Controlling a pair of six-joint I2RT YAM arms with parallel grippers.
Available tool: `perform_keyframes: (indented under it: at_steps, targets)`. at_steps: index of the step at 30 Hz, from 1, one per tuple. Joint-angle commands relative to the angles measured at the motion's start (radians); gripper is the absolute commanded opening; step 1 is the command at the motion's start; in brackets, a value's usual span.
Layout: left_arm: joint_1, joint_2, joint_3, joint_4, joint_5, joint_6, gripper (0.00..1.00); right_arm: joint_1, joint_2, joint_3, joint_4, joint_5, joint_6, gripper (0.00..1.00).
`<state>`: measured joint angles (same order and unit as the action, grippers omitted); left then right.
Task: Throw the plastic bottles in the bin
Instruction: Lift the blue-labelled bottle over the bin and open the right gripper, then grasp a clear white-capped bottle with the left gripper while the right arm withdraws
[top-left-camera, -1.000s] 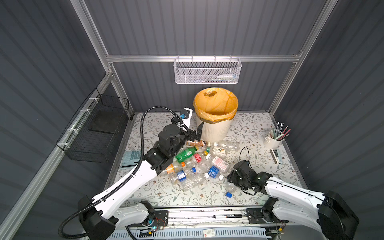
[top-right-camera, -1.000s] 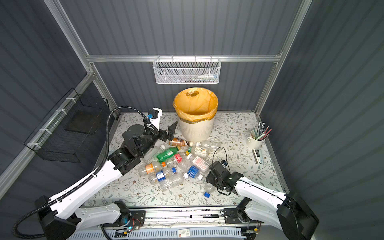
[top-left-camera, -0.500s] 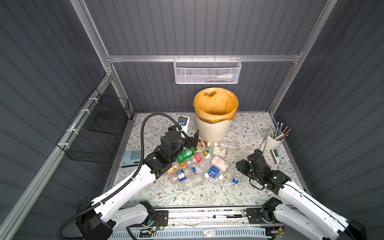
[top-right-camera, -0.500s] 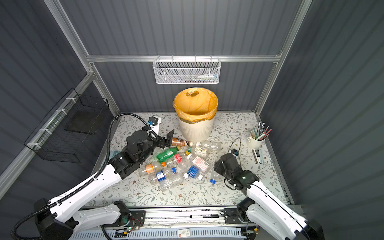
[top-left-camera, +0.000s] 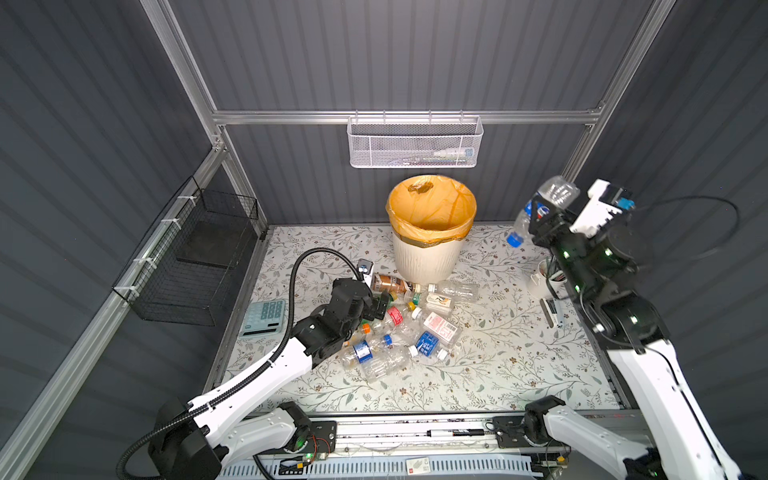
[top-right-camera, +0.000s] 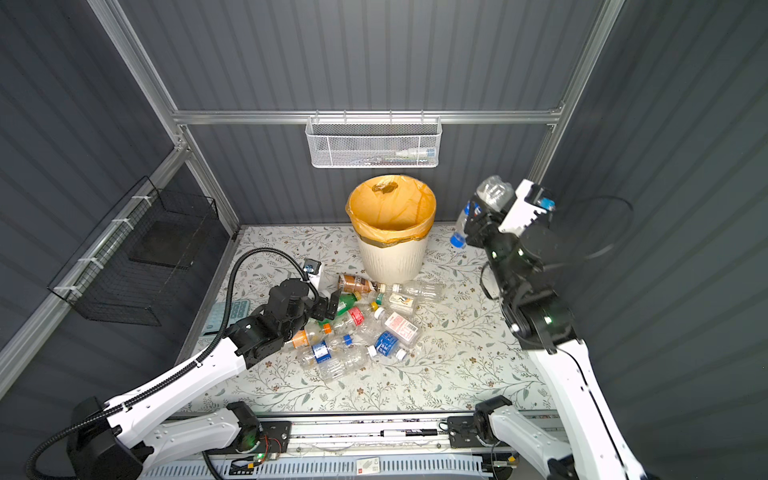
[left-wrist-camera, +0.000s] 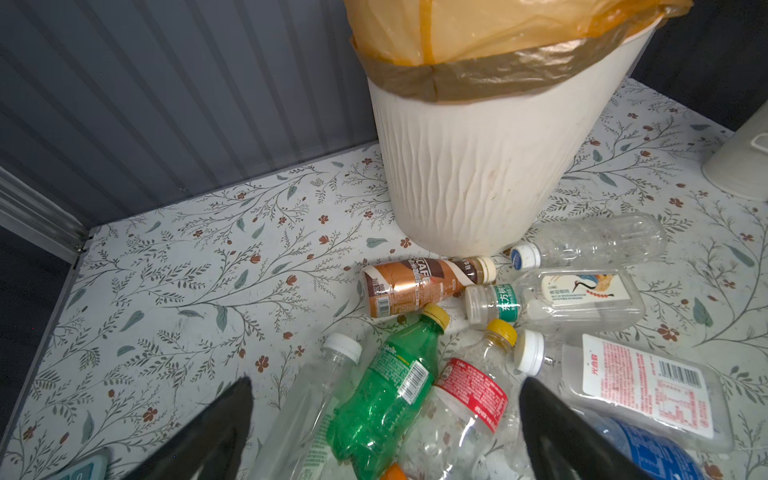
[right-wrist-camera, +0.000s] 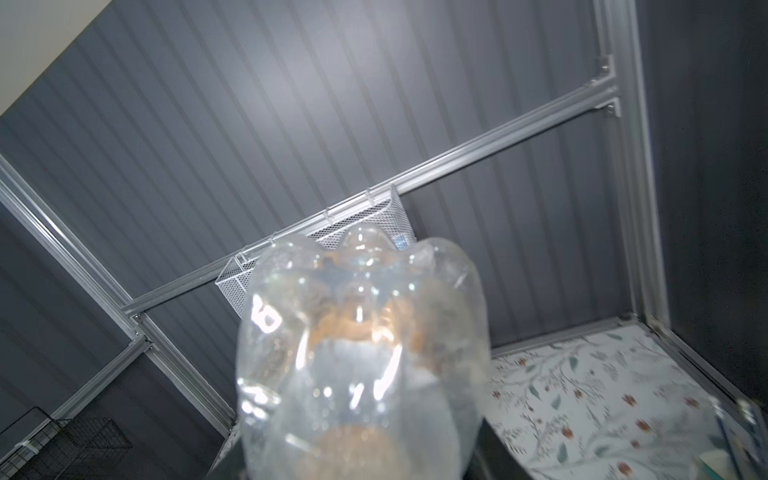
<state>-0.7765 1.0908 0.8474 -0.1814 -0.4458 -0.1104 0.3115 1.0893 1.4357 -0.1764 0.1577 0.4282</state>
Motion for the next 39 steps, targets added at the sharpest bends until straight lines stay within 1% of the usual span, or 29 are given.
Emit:
perform_keyframes:
  at_steps: [1,3,4,5,6,7,8,9,12,13,16,18,21,25,29,34,39]
  targets:
    - [-0.004,0.019,-0.007,-0.035,0.008,-0.037,1.0,0.001,0.27,0.124,0.033,-0.23,0.03,0.53]
    - [-0.004,0.029,-0.001,-0.049,0.013,-0.037,1.0,0.004,0.458,0.295,-0.065,-0.367,0.037,0.58]
    - [-0.004,0.033,0.0,-0.057,0.012,-0.037,1.0,0.007,0.544,0.394,-0.152,-0.391,0.025,0.64]
    - [-0.003,0.037,0.004,-0.068,0.013,-0.037,1.0,0.005,0.603,0.482,-0.222,-0.392,0.012,0.74]
    - [-0.005,0.039,0.006,-0.082,0.01,-0.037,1.0,0.005,0.649,0.552,-0.296,-0.371,0.001,0.94]
    - [-0.005,0.038,0.007,-0.095,0.009,-0.037,1.0,0.002,0.663,0.577,-0.322,-0.338,-0.004,0.99]
    - [-0.008,0.035,0.007,-0.109,0.003,-0.038,1.0,0.0,0.652,0.564,-0.319,-0.299,0.0,0.99]
    - [-0.013,0.03,0.005,-0.118,-0.002,-0.038,1.0,-0.003,0.617,0.517,-0.286,-0.264,0.007,0.99]
    - [-0.046,0.016,-0.011,-0.131,-0.029,-0.017,1.0,-0.006,0.472,0.303,-0.126,-0.186,0.013,0.99]
    - [-0.071,0.017,-0.011,-0.138,-0.053,-0.004,1.0,-0.008,0.418,0.229,-0.089,-0.17,0.009,0.99]
    - [-0.177,0.058,0.014,-0.19,-0.16,0.051,1.0,-0.017,0.31,0.093,-0.072,-0.158,-0.004,0.99]
    - [-0.22,0.115,0.058,-0.263,-0.18,0.07,1.0,-0.024,0.242,-0.011,-0.067,-0.143,-0.019,0.99]
    - [-0.259,0.201,0.112,-0.374,-0.147,0.091,1.0,-0.043,0.138,-0.176,-0.05,-0.125,-0.026,0.99]
    - [-0.327,0.292,0.158,-0.494,-0.124,0.103,1.0,-0.108,0.009,-0.392,-0.039,-0.139,0.019,0.99]
    - [-0.366,0.358,0.194,-0.577,-0.043,0.109,0.97,-0.18,-0.099,-0.567,-0.04,-0.163,0.056,0.99]
    - [-0.396,0.416,0.214,-0.609,0.053,0.108,0.94,-0.224,-0.168,-0.68,-0.052,-0.184,0.075,0.99]
    - [-0.41,0.465,0.22,-0.627,0.098,0.087,0.9,-0.25,-0.196,-0.758,-0.049,-0.182,0.091,0.99]
